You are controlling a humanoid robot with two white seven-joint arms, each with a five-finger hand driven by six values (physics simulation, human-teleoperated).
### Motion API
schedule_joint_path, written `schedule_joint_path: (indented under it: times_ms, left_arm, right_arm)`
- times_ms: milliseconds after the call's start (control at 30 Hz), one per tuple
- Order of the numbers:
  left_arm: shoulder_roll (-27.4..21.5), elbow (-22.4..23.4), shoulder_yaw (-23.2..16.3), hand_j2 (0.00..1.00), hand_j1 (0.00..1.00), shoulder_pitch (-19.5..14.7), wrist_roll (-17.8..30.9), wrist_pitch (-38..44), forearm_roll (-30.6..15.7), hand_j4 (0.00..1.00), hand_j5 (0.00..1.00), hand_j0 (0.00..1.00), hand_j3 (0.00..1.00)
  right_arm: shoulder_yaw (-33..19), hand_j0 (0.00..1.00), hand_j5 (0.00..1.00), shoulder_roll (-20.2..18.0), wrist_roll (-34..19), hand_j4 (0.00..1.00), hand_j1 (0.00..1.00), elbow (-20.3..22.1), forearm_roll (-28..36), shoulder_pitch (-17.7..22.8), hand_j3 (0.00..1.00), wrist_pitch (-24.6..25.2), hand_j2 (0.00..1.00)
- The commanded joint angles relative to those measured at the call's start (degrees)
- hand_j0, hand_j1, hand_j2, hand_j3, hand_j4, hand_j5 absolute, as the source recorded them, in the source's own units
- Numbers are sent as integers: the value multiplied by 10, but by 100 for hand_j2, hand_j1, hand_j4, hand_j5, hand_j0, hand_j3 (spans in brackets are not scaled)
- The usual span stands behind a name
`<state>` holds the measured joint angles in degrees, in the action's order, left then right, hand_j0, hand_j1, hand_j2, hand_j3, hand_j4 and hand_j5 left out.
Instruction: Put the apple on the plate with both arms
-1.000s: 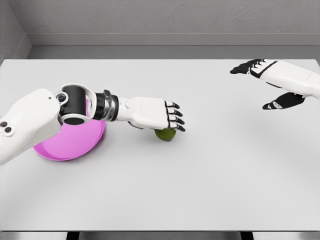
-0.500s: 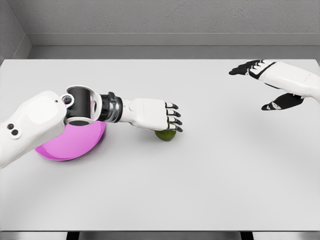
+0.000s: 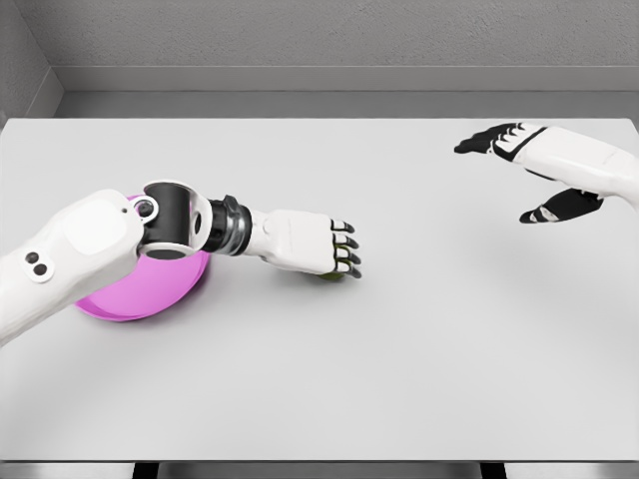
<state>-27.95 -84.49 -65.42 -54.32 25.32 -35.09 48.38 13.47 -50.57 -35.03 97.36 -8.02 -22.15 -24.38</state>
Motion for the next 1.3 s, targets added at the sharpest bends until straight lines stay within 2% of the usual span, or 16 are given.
schedule_joint_path:
  times_ms: [0,133,267,333,433,467,600,767,867,933,1133,1267]
  left_arm:
    - [3,8,0,100,100,0,3,1,-1,100,100,100,100]
    - [3,15,-1,91,91,0,13,1,0,91,91,91,91]
    - [3,15,-1,77,77,0,13,1,0,77,77,77,77]
    - [3,15,0,56,56,0,13,1,0,56,56,56,56]
    - [3,14,1,46,46,0,14,1,0,46,46,46,46]
    - [3,13,3,32,32,0,14,1,2,32,32,32,32]
    - [3,13,2,21,21,0,15,1,2,21,21,21,21]
    - [-5,8,7,18,18,0,21,1,-5,18,18,18,18]
    - [-26,-4,26,11,11,2,18,1,-31,11,11,11,11]
    - [-38,-10,45,10,10,5,18,1,-47,10,10,10,10]
    - [-95,-25,99,11,11,16,16,1,-99,11,11,11,11]
    - [-153,-45,126,11,11,30,16,1,-129,11,11,11,11]
  right_arm:
    - [3,100,100,-1,0,100,100,0,3,0,100,1,100]
    - [3,100,100,-1,0,100,100,-1,3,0,100,1,100]
    - [6,100,100,-1,0,100,100,-1,3,0,100,1,100]
    - [9,100,100,-1,0,100,100,-1,3,0,100,1,100]
    - [9,100,100,-1,0,100,100,-1,3,0,100,1,100]
    - [10,100,100,-1,0,100,100,-1,3,0,100,1,100]
    - [15,100,100,-1,0,100,100,-1,3,0,100,1,100]
    - [16,100,100,-1,0,100,100,-1,3,0,100,1,100]
    - [16,100,100,-1,0,100,100,-1,3,0,100,1,100]
    - [16,100,100,-1,0,100,100,-2,3,0,100,1,100]
    - [18,100,100,-1,0,100,100,-3,3,0,100,1,100]
    - [18,100,100,-1,0,100,100,-3,3,0,100,1,100]
